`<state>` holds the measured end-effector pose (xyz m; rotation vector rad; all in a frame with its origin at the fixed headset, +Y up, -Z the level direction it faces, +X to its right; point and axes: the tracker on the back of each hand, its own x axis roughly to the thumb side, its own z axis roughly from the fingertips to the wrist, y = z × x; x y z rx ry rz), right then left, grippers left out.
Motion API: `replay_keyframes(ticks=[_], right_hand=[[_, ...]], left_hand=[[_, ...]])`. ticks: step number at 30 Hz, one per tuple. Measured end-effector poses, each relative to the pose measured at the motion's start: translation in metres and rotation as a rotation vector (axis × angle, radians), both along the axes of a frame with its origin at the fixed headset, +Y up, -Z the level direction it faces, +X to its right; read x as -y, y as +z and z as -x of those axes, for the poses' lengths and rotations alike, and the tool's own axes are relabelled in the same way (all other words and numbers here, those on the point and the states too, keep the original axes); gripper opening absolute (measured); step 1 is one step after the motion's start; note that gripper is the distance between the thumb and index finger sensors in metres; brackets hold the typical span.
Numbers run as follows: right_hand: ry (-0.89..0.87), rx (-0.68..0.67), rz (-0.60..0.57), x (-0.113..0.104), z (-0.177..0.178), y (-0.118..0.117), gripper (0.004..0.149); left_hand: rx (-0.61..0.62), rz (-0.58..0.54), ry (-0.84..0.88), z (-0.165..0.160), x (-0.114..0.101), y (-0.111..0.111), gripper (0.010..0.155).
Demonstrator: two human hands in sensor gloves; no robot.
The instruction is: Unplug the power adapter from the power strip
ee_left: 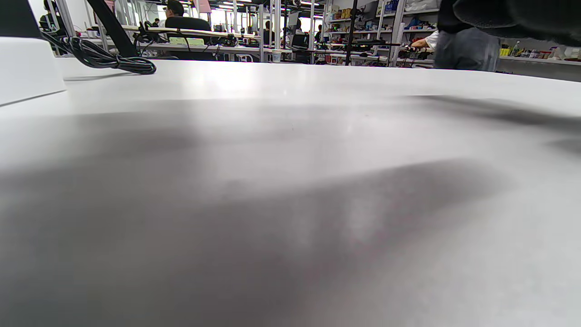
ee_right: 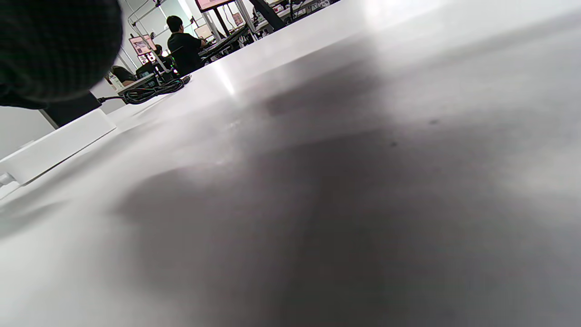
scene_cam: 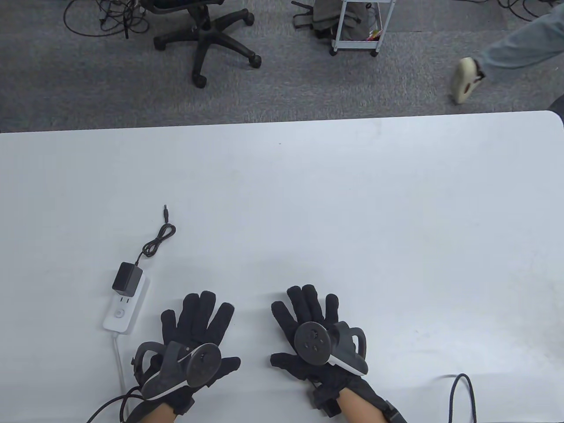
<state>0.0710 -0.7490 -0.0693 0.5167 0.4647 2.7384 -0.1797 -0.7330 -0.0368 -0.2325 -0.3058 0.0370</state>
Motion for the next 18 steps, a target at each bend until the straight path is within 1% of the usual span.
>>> replay_keyframes(ticks=[12,14,18], right_hand=[[-0.011,-0.004,-0.002,-0.003,-0.001,0.001,0.095],[-0.016,-0.006,-0.003,-0.002,-0.001,0.001,0.095],[-0.023,-0.015,-0.006,-0.003,0.000,0.002,0.095]], left_hand=[[-0.025,-0.028,0.001,0.003,-0.003,0.000,0.100],[-0.048,-0.043,0.005,0.008,-0.006,-0.002,0.101],[-0.137,-0.077,0.018,0.027,-0.013,-0.003,0.102]])
